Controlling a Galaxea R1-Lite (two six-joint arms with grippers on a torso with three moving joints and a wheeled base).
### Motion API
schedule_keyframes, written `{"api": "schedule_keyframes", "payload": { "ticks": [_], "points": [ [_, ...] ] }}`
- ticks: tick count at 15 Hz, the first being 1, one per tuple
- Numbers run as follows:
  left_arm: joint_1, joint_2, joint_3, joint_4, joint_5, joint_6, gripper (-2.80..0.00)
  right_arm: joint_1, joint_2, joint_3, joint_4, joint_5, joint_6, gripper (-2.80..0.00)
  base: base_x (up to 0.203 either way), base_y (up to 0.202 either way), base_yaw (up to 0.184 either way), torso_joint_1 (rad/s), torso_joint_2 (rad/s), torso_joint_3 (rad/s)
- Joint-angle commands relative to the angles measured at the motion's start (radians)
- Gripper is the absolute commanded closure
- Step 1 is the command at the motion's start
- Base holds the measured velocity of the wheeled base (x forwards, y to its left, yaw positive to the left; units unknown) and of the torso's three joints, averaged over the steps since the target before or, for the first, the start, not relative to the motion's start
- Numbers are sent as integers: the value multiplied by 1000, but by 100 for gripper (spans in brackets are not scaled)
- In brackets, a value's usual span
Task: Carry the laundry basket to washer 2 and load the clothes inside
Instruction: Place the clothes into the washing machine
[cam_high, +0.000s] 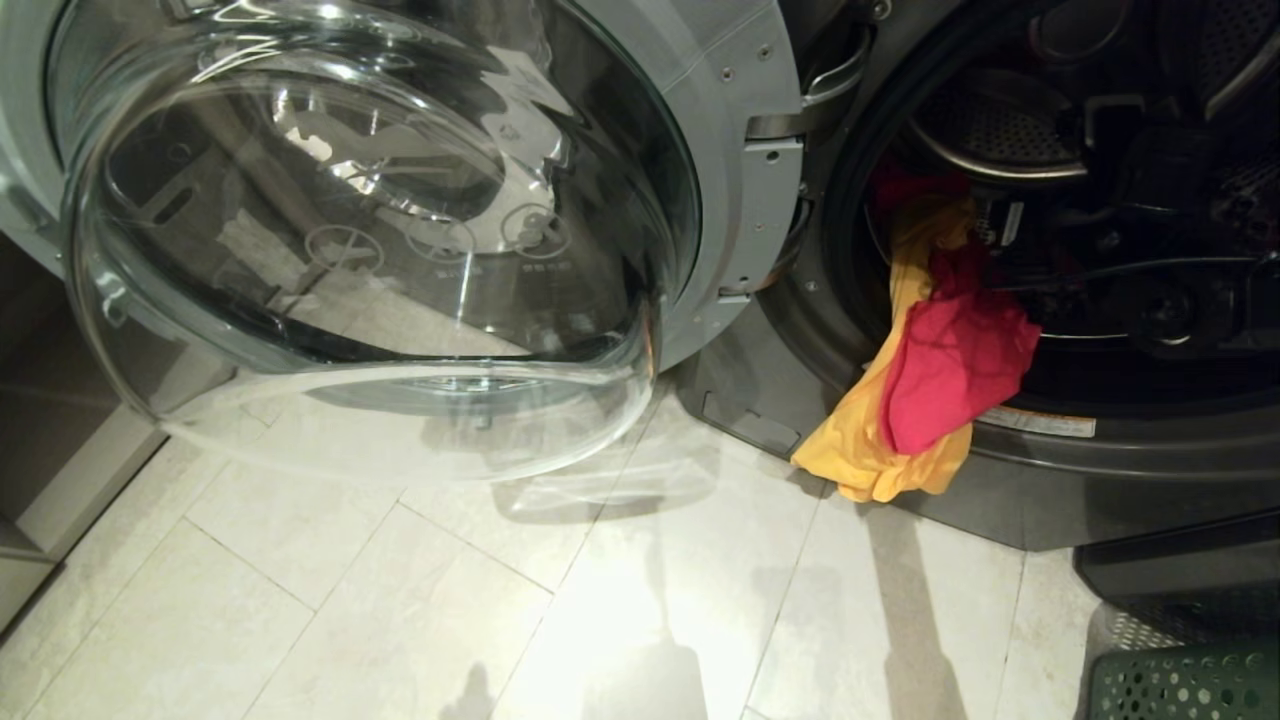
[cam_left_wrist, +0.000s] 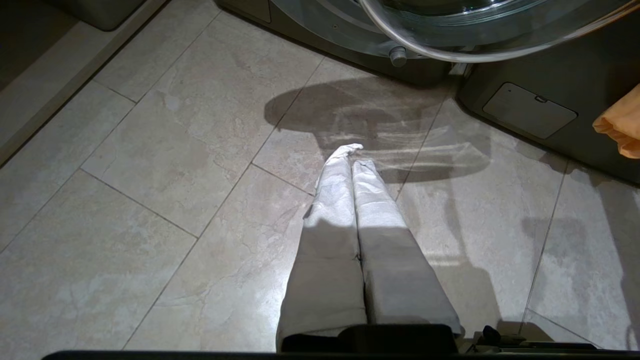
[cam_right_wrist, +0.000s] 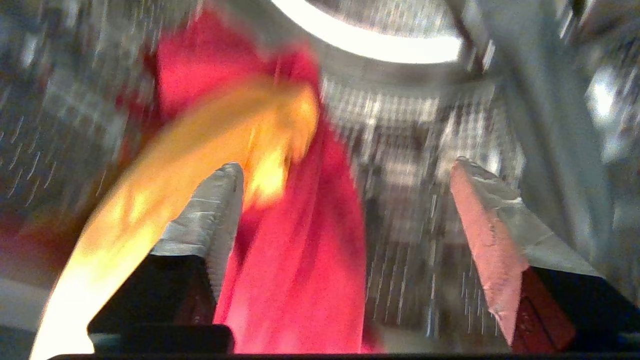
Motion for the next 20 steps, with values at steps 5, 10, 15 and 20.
{"api": "schedule_keyframes", "payload": {
  "ticks": [5, 10, 15, 20],
  "points": [
    [0, 0, 40, -1, 0, 0, 0, 112, -391, 343, 258, -1, 156, -280, 0, 0, 0, 0, 0, 0],
    [0, 0, 40, -1, 0, 0, 0, 231, -535, 596, 293, -51, 228, -280, 0, 0, 0, 0, 0, 0],
    [0, 0, 40, -1, 0, 0, 0, 270, -505, 585, 485, -120, 504, -280, 0, 0, 0, 0, 0, 0],
    [0, 0, 40, -1, 0, 0, 0, 320, -379, 448, 637, -77, 697, -280, 0, 0, 0, 0, 0, 0]
  ]
}}
